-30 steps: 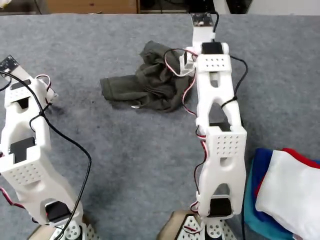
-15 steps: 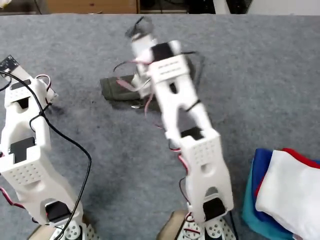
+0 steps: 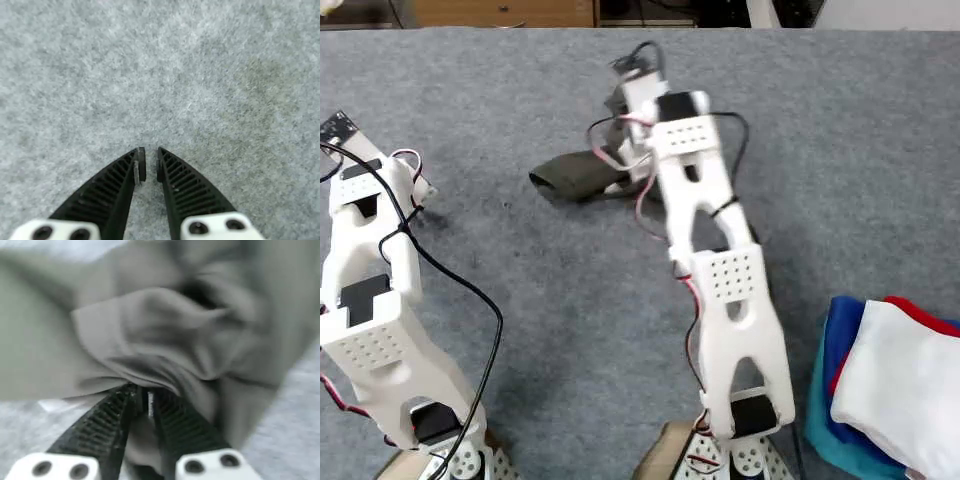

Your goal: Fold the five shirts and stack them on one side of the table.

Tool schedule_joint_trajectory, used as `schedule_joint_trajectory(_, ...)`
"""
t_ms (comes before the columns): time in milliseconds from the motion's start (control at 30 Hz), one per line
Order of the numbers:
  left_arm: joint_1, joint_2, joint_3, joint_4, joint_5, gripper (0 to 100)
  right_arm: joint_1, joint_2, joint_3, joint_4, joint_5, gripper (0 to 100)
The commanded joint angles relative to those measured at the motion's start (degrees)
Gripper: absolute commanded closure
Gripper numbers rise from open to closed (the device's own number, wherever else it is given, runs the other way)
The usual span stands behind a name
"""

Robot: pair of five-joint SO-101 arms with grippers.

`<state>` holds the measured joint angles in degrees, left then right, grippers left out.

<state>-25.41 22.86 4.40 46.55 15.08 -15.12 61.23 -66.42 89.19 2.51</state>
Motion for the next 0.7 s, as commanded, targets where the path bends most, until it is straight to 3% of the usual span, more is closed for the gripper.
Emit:
schedule_joint_trajectory(0, -0.18, -0.48, -2.73, -0.88, 0.35, 95, 3.21, -0.40, -7.34, 3.34, 0.00, 96.8)
schedule_joint_trajectory(367, -0.09, -0.40, -3.25, -0.88, 0.35, 95, 2.95, -0.75, -25.63, 13.27, -0.09, 97.2)
schedule_joint_trajectory(500, -0.09, -0.40, -3.34, -0.88, 0.35, 95, 1.01, -1.80, -24.22, 13.27, -2.37, 97.2)
schedule_joint_trajectory(667, 0.00, -0.40, -3.34, -0.88, 0.35, 95, -7.52, -0.31, -15.96, 13.19, -1.41, 96.9)
